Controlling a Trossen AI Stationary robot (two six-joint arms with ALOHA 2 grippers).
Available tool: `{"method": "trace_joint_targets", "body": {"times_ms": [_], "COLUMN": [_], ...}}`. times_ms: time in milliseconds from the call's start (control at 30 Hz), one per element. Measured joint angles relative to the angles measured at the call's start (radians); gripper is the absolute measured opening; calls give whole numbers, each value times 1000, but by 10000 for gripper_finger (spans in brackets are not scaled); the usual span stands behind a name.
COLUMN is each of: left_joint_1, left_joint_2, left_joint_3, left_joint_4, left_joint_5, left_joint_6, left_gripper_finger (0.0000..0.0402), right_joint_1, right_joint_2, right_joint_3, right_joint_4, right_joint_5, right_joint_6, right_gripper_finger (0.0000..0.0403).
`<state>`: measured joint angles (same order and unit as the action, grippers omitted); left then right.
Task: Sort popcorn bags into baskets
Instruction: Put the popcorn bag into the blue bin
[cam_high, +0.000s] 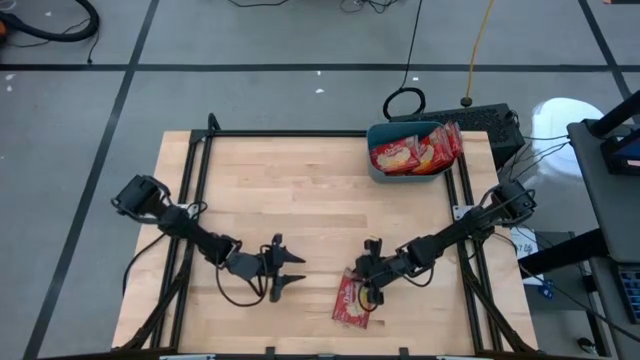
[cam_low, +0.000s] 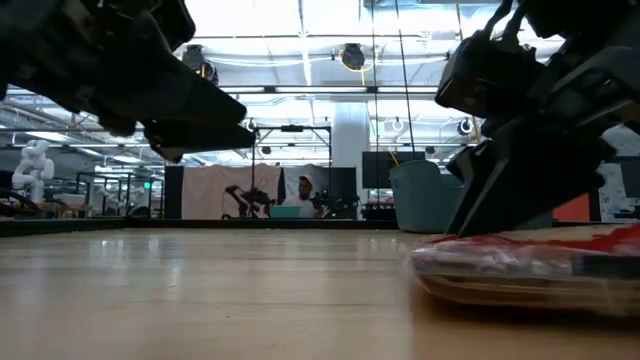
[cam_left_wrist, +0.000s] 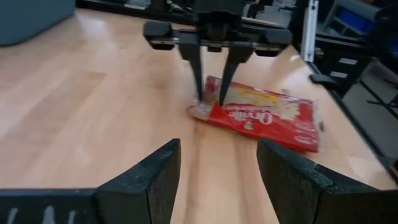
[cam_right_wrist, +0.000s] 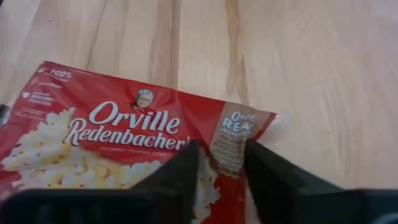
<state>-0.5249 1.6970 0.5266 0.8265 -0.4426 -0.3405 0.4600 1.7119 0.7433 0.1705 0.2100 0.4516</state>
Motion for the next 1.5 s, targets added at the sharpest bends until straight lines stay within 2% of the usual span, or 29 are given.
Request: {"method": "trace_joint_targets", "body": {"times_ms": [133,200,367,533,667,867,1167,1300,1400,1500], "left_joint_1": [31,46,65,64,64,64,77,80,80,80], "left_joint_2": [0,0,0,0,0,0,0,0,0,0], "left_joint_3": [0,0,0,0,0,0,0,0,0,0], "left_joint_4": [0,0,0,-9,-45,-67,-66,-63,-63,-65], "left_joint_5": [0,0,0,1,1,1,-4,-4,-4,-4], "left_joint_6": [20,21,16,2,-20,-30,-31,-35,-36,-37], "left_gripper_finger": [214,214,214,214,214,214,214,214,214,214], "right_joint_1": [-3,-9,-16,-20,-19,3,13,13,13,13], "right_joint_2": [1,2,4,-13,-58,-122,-86,-58,-34,-23], "right_joint_3": [-2,-2,-4,-4,-4,-4,-4,-4,-3,-2], "right_joint_4": [17,41,99,100,96,16,-22,-15,-16,-10], "right_joint_5": [4,4,84,73,15,23,27,28,25,25], "right_joint_6": [0,1,23,39,59,65,89,86,77,74], "right_gripper_finger": [30,8,4,7,9,46,167,207,215,194]}}
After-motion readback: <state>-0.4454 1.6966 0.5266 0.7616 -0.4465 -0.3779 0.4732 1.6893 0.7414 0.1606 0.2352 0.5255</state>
